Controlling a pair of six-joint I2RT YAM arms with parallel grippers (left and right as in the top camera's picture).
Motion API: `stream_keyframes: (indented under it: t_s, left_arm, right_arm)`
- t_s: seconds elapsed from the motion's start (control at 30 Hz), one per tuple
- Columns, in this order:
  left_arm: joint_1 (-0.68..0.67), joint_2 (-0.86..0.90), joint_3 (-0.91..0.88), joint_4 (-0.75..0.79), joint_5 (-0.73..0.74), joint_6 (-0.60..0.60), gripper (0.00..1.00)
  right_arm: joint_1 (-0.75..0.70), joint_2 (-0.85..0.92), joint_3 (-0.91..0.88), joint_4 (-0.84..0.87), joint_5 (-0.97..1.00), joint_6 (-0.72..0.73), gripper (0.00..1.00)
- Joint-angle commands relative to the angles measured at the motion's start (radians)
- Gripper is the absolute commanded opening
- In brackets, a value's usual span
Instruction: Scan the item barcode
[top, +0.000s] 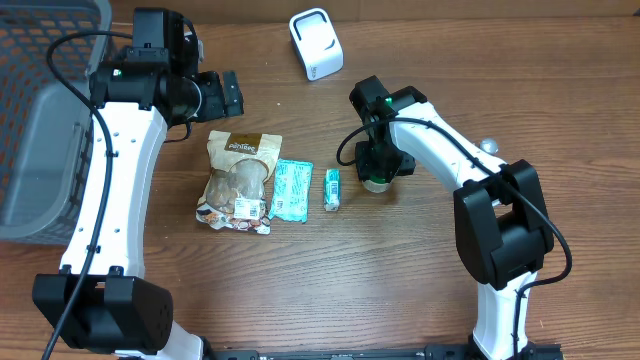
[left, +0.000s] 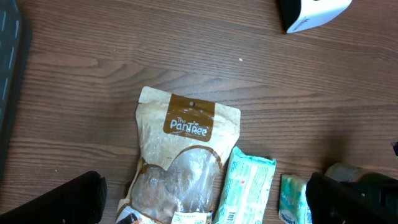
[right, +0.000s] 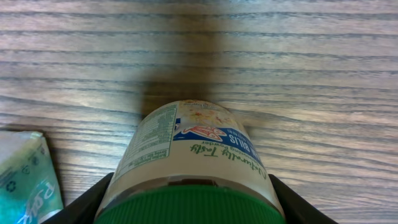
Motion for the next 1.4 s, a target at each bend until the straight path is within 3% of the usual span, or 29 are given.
stream_keyframes:
  t_s: [0.0, 0.3, 0.67, 1.37]
  left_arm:
    - [0.003, 0.002, 0.014, 0.0, 0.01, 0.011, 1.0]
    - [0.003, 0.002, 0.014, 0.0, 0.01, 0.011, 1.0]
    - [0.003, 0.002, 0.014, 0.0, 0.01, 0.011, 1.0]
    - [0.003, 0.002, 0.014, 0.0, 0.01, 0.011, 0.99]
  right_arm:
    - [-0.005, -0.033, -0.006, 0.003, -0.051, 0.004, 0.54]
    - [-0.007, -0.033, -0.006, 0.002, -0.049, 0.032, 0.53]
    - [-0.02, -0.033, -0.006, -0.006, 0.004, 0.18, 0.52]
    - [-0.053, -0.033, -0.006, -0.027, 0.003, 0.183, 0.54]
